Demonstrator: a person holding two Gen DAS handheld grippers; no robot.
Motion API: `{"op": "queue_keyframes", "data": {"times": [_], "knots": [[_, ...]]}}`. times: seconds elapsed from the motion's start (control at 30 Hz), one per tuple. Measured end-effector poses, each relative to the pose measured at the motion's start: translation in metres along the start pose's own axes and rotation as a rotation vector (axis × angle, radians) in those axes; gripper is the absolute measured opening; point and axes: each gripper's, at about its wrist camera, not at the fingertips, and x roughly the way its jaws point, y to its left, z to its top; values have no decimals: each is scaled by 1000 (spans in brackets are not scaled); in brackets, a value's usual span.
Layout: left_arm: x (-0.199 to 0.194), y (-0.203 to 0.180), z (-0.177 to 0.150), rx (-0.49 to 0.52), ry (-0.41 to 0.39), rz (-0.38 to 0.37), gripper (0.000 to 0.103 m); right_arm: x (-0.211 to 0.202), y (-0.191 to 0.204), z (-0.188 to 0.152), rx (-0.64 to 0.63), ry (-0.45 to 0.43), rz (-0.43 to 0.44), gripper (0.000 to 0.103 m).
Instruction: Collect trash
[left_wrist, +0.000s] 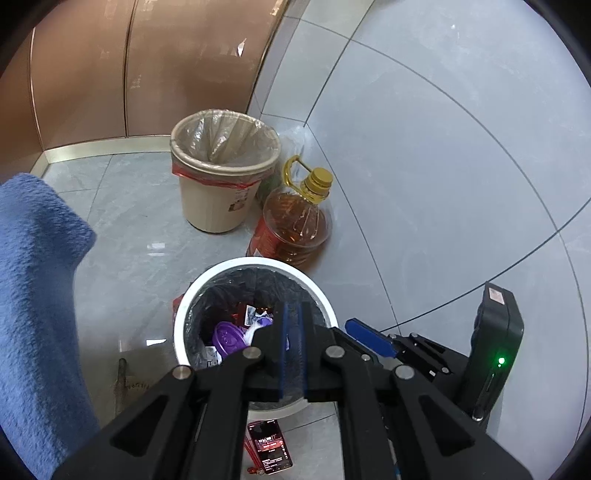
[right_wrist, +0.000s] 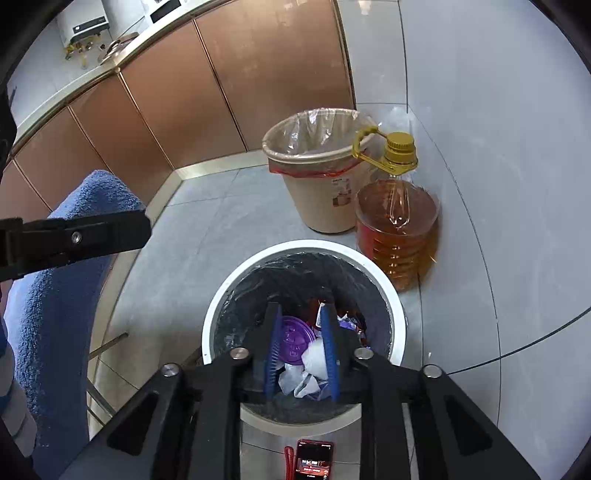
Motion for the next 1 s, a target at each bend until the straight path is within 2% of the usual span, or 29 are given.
{"op": "queue_keyframes", "data": {"times": [0.1,0.63,0.67,0.73,0.77,0.8,1.0], "knots": [[-17,-1,0,0,-24,8,6,-6,6,0,-11,-5,-3,29],[-110,-9,-25,-8,-141,55,7,-74,46,-3,-57,-83,-17,36],[-119,-10,-28,-5,-155,63,9,-81,50,-3,-61,-93,-16,37],[-137,-10,-35,-2,-185,74,27,-93,56,-4,-69,-110,-17,41],[-147,-10,-38,-2,-208,85,41,-102,60,-4,-75,-123,-19,43],[-158,-10,-42,1,-233,94,46,-109,63,-4,-79,-133,-19,44],[-215,-12,-65,20,-334,136,47,-152,88,-10,-108,-200,-25,54]]}}
